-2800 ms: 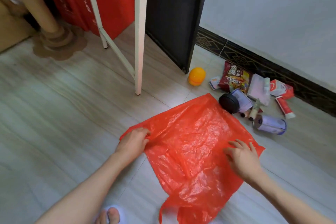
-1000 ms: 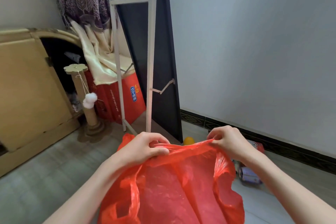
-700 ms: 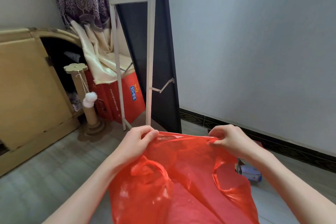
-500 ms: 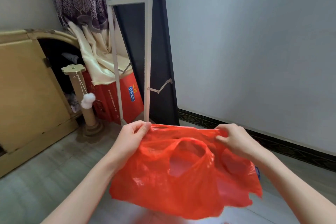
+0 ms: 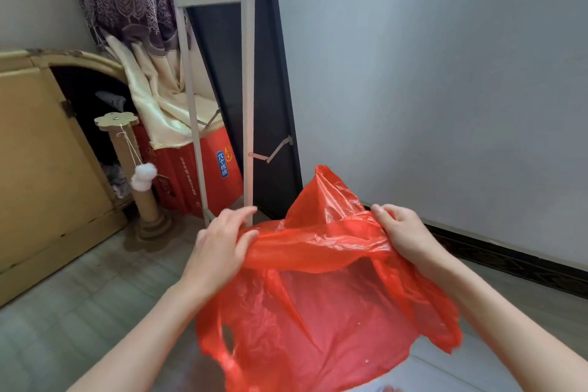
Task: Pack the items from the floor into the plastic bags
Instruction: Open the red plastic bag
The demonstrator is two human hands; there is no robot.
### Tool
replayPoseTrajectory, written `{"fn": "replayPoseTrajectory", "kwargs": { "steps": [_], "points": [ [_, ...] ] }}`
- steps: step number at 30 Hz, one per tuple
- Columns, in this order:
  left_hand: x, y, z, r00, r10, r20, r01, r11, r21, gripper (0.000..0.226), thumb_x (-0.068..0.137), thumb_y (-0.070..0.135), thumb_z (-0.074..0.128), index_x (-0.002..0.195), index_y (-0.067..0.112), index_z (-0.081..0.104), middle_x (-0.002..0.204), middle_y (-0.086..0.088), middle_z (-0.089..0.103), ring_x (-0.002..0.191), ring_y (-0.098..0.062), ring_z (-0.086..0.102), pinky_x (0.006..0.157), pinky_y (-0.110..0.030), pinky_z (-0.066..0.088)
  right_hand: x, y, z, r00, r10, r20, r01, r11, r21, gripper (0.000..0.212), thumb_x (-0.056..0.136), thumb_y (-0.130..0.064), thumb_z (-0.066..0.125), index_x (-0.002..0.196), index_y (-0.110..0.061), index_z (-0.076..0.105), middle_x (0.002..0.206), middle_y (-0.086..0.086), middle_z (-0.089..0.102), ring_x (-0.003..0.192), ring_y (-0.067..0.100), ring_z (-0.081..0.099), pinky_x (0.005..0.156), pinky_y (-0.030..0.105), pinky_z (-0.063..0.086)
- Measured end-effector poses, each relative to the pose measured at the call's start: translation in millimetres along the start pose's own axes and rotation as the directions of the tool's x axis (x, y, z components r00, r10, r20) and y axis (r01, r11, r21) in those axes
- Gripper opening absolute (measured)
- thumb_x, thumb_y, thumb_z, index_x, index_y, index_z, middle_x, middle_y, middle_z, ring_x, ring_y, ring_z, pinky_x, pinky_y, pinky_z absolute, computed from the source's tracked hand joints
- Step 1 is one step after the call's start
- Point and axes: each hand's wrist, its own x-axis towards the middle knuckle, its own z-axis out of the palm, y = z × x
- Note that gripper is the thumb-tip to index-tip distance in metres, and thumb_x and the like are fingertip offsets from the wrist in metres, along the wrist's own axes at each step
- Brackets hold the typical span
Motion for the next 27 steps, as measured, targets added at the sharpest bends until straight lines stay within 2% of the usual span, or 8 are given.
{"fn": "replayPoseTrajectory", "kwargs": {
  "steps": [5, 9, 12, 15, 19, 21, 24, 27],
  "points": [
    [-6, 61, 7, 0.865, 0.501, 0.033, -0.499, 0.865, -0.056, 0.069, 0.074, 0.056, 0.059, 0.131, 0.025, 0.034, 0.138, 0.003, 0.037, 0.127, -0.011, 0.039, 0.103, -0.028, 0.032, 2, -7, 19, 0.955, 0.203, 0.218, -0.249, 0.946, 0.208, 0.033, 0.097, -0.026, 0.043, 0.076, -0.01, 0.063, 0.07, 0.009, 0.06, 0.058, 0.016, 0.053, 0.058, 0.027, 0.039],
    [-7, 78, 27, 0.84, 0.541, 0.036, -0.535, 0.838, -0.102, 0.045, 0.081, 0.007, 0.06, 0.121, 0.018, 0.043, 0.121, -0.002, 0.048, 0.109, -0.02, 0.054, 0.084, -0.034, 0.051, 7, -11, 20, 0.895, 0.281, 0.347, -0.408, 0.832, 0.377, 0.033, 0.096, -0.022, 0.044, 0.071, -0.009, 0.061, 0.057, 0.004, 0.059, 0.041, 0.009, 0.052, 0.049, 0.024, 0.041],
    [-3, 75, 27, 0.83, 0.55, 0.092, -0.539, 0.833, -0.123, 0.032, 0.077, -0.007, 0.059, 0.102, 0.014, 0.06, 0.093, -0.003, 0.063, 0.09, -0.02, 0.062, 0.074, -0.031, 0.051, 6, -3, 16, 0.943, 0.232, 0.239, -0.24, 0.971, 0.006, 0.026, 0.093, -0.03, 0.052, 0.073, -0.017, 0.06, 0.065, 0.0, 0.058, 0.053, 0.008, 0.052, 0.051, 0.023, 0.039],
    [-1, 77, 24, 0.906, 0.373, 0.199, -0.332, 0.919, -0.213, 0.019, 0.087, 0.007, 0.054, 0.098, 0.014, 0.068, 0.088, -0.003, 0.07, 0.086, -0.019, 0.063, 0.077, -0.033, 0.048, 6, 9, 20, 0.992, 0.053, 0.111, -0.01, 0.934, -0.357, 0.019, 0.087, -0.041, 0.057, 0.082, -0.023, 0.064, 0.089, 0.001, 0.068, 0.086, 0.016, 0.06, 0.073, 0.027, 0.042],
    [6, 77, 20, 0.983, 0.073, 0.17, -0.031, 0.972, -0.234, 0.018, 0.089, 0.017, 0.056, 0.082, 0.013, 0.072, 0.077, 0.0, 0.071, 0.075, -0.008, 0.062, 0.079, -0.026, 0.045, 6, 11, 25, 0.983, -0.182, 0.01, 0.176, 0.93, -0.322, 0.019, 0.087, -0.033, 0.06, 0.098, -0.019, 0.065, 0.095, 0.002, 0.063, 0.094, 0.022, 0.058, 0.083, 0.031, 0.043],
    [11, 71, 15, 0.99, -0.088, 0.109, 0.116, 0.951, -0.285, 0.02, 0.088, 0.018, 0.057, 0.075, 0.014, 0.071, 0.066, 0.005, 0.068, 0.062, 0.002, 0.057, 0.071, -0.018, 0.045, 2, 2, 25, 0.873, -0.466, -0.142, 0.391, 0.843, -0.369, 0.022, 0.085, -0.029, 0.06, 0.1, -0.013, 0.064, 0.094, 0.005, 0.059, 0.09, 0.024, 0.055, 0.084, 0.036, 0.044],
    [14, 59, 9, 0.948, -0.309, 0.074, 0.31, 0.851, -0.424, 0.025, 0.09, 0.017, 0.055, 0.067, 0.018, 0.067, 0.063, 0.006, 0.065, 0.058, 0.002, 0.057, 0.068, -0.018, 0.045, -9, -13, 27, 0.599, -0.772, -0.211, 0.608, 0.611, -0.507, 0.02, 0.085, -0.026, 0.053, 0.091, -0.01, 0.064, 0.088, 0.006, 0.061, 0.083, 0.018, 0.051, 0.075, 0.032, 0.041],
    [14, 51, 2, 0.915, -0.39, 0.105, 0.375, 0.721, -0.582, 0.021, 0.092, 0.016, 0.053, 0.077, 0.014, 0.069, 0.073, -0.004, 0.067, 0.069, -0.014, 0.06, 0.072, -0.032, 0.048, -15, -13, 35, 0.637, -0.77, -0.044, 0.665, 0.578, -0.473, 0.027, 0.086, -0.032, 0.052, 0.1, -0.011, 0.06, 0.093, 0.002, 0.062, 0.082, 0.013, 0.055, 0.073, 0.027, 0.046]
  ]
}}
